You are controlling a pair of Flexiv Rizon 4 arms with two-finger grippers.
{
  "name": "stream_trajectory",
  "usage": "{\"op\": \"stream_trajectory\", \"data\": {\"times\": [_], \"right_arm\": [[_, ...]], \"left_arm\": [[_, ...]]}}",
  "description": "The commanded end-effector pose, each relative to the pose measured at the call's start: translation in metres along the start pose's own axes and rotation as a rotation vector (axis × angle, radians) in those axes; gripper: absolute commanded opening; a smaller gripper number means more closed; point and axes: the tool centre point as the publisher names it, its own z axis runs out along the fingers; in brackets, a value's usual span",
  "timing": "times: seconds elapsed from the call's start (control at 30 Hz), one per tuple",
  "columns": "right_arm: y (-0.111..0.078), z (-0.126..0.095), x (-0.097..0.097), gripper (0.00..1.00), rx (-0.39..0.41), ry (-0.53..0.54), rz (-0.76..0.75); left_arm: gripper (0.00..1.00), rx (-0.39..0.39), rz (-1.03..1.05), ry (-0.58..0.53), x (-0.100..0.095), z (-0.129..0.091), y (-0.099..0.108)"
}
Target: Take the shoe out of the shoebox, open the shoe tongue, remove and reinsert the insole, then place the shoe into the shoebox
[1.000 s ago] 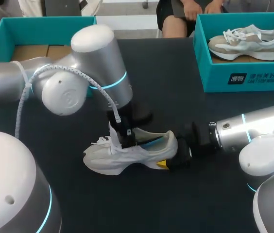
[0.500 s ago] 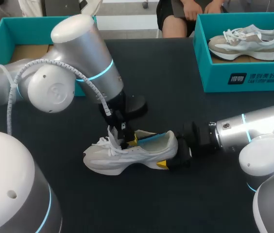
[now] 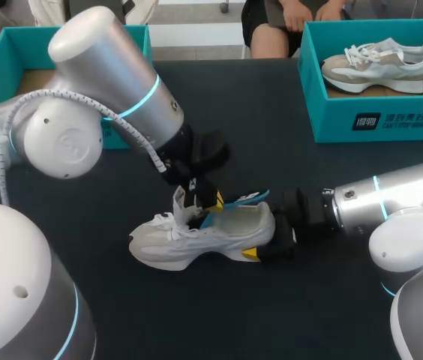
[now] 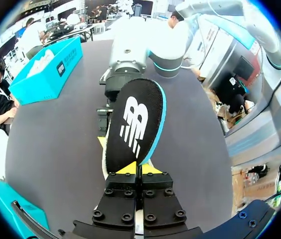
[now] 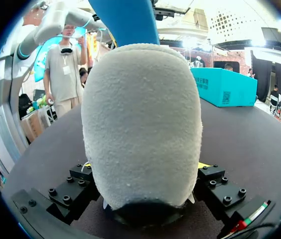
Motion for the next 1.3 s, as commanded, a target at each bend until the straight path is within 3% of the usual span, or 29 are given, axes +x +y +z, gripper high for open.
{"op": "stream_trajectory", "data": {"times": [0.03, 0.33, 0.4, 0.53, 0.6, 0.87, 1.3], "right_arm": [[-0.004, 0.004, -0.001, 0.0, 0.004, -0.002, 0.0], [-0.004, 0.004, -0.001, 0.0, 0.004, -0.002, 0.0], [-0.004, 0.004, -0.001, 0.0, 0.004, -0.002, 0.0], [-0.004, 0.004, -0.001, 0.0, 0.004, -0.002, 0.0], [-0.004, 0.004, -0.001, 0.0, 0.004, -0.002, 0.0], [-0.004, 0.004, -0.001, 0.0, 0.004, -0.002, 0.0], [-0.004, 0.004, -0.001, 0.0, 0.004, -0.002, 0.0]], "left_arm": [[0.0, -0.008, 0.01, 0.009, -0.001, 0.003, -0.012], [0.02, -0.021, 0.034, -0.015, -0.003, 0.027, -0.023], [0.17, -0.008, 0.038, -0.052, -0.003, 0.031, -0.024], [0.67, 0.009, 0.063, -0.098, -0.001, 0.036, -0.024], [0.82, 0.024, 0.076, -0.119, -0.002, 0.036, -0.023], [0.87, 0.047, 0.125, -0.174, -0.001, 0.038, -0.024], [0.73, 0.063, 0.202, -0.324, 0.004, 0.055, -0.032]]}}
